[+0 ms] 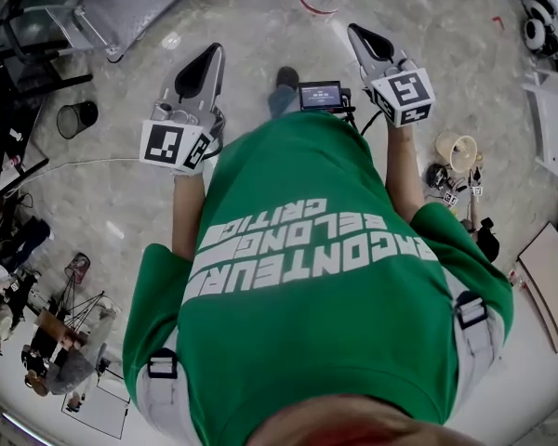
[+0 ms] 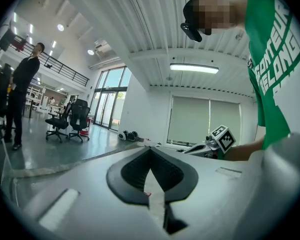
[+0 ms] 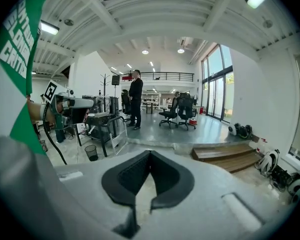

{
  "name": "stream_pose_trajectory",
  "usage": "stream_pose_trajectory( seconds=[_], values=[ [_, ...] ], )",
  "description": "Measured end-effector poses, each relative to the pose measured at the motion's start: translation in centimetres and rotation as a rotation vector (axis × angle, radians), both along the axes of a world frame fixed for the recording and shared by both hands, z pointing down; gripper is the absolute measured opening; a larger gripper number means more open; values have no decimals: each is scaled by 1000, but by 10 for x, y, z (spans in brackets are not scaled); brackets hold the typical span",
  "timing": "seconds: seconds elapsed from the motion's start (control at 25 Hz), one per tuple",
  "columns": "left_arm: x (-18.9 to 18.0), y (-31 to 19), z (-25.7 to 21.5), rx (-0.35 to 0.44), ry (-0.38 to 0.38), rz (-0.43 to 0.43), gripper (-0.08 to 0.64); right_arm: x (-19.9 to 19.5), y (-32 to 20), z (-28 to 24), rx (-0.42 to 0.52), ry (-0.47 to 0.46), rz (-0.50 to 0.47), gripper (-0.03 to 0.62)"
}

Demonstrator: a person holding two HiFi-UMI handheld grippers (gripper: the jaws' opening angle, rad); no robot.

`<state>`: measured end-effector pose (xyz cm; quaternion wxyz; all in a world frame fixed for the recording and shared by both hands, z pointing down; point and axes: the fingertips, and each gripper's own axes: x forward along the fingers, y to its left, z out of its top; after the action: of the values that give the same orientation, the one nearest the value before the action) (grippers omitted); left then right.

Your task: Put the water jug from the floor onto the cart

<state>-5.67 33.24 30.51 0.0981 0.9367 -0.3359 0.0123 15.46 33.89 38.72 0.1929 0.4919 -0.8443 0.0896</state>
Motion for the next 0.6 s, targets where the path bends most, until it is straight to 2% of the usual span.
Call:
stream_pose_trajectory(
  seconds=[0.24,0.6],
  values=[
    [24,-40,4,-18,-4,-3,15,26,-37,12,-29,-42,7,-8],
    [40,-72,9,-30,-12,-39,15,31,-82,25,-55,-60,-59,-8]
  ],
)
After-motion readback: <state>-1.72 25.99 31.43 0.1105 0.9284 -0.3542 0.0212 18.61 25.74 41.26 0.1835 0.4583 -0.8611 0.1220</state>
